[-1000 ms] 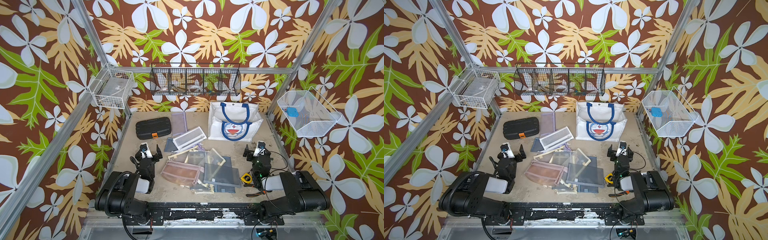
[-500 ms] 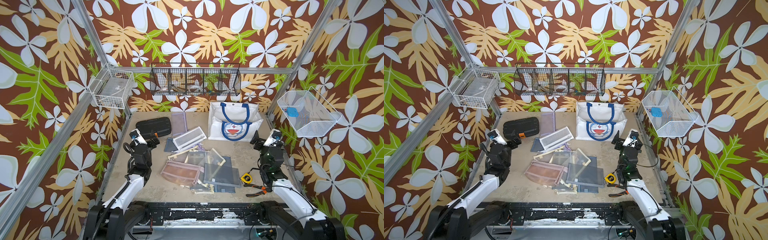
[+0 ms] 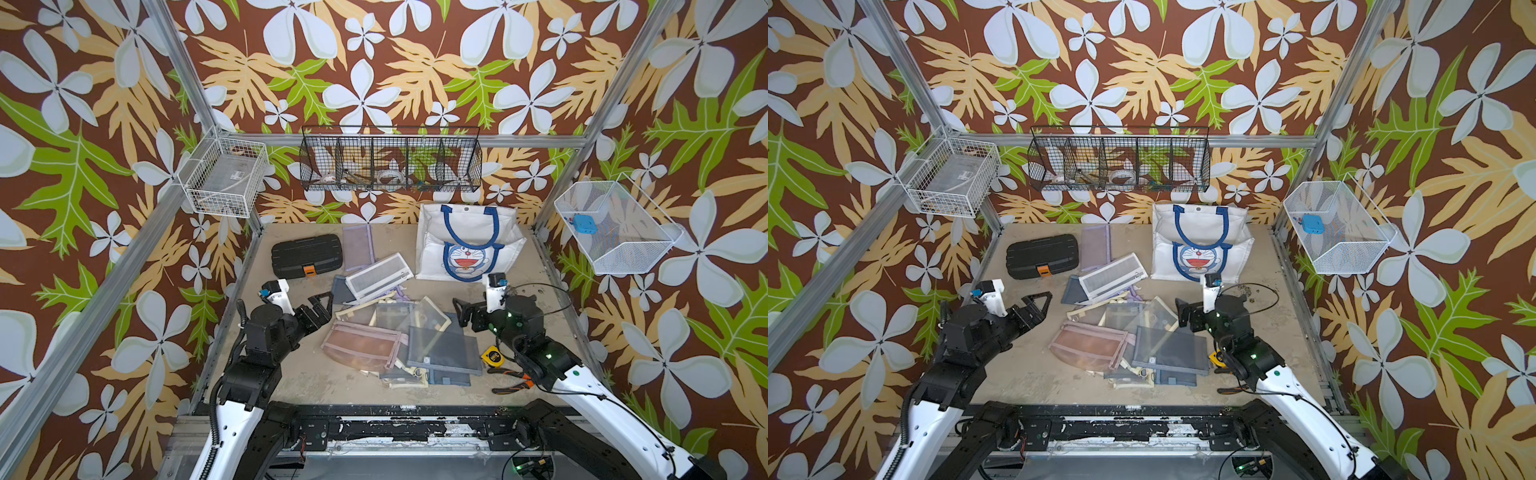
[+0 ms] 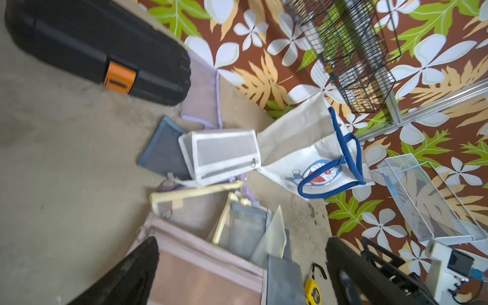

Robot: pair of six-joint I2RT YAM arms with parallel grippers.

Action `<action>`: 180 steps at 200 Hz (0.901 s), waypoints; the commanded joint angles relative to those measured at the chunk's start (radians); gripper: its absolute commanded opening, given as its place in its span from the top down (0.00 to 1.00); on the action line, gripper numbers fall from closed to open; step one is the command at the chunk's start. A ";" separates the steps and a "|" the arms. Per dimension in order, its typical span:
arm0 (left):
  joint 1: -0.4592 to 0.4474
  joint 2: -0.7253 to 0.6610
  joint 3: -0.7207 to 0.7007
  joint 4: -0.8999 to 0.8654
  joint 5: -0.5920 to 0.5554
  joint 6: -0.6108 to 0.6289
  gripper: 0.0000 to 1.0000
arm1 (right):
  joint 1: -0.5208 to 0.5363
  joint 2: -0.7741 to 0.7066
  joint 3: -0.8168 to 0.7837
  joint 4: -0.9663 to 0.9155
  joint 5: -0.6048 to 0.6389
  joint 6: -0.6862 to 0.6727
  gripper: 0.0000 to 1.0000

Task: Put the pencil pouch into the canvas bag
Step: Pick up the pencil case from the pencil case.

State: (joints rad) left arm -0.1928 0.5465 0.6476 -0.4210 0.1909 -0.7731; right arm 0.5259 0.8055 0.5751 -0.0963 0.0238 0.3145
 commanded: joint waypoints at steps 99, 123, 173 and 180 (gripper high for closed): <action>-0.003 -0.046 -0.401 0.092 0.214 -0.309 0.08 | 0.338 0.177 0.017 0.081 0.068 0.078 0.01; -0.003 -0.035 -0.442 0.140 0.215 -0.331 0.12 | 0.363 0.197 0.037 0.085 0.082 0.076 0.00; -0.002 0.028 -0.527 0.312 0.227 -0.393 0.20 | 0.364 0.210 0.048 0.083 0.087 0.078 0.01; -0.002 0.039 -0.529 0.330 0.222 -0.399 0.20 | 0.364 0.211 0.053 0.079 0.090 0.078 0.02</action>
State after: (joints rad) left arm -0.1955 0.5602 0.1322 -0.2161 0.4061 -1.1225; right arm 0.8890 1.0161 0.6128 -0.0303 0.0948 0.3889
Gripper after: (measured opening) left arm 0.806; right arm 0.990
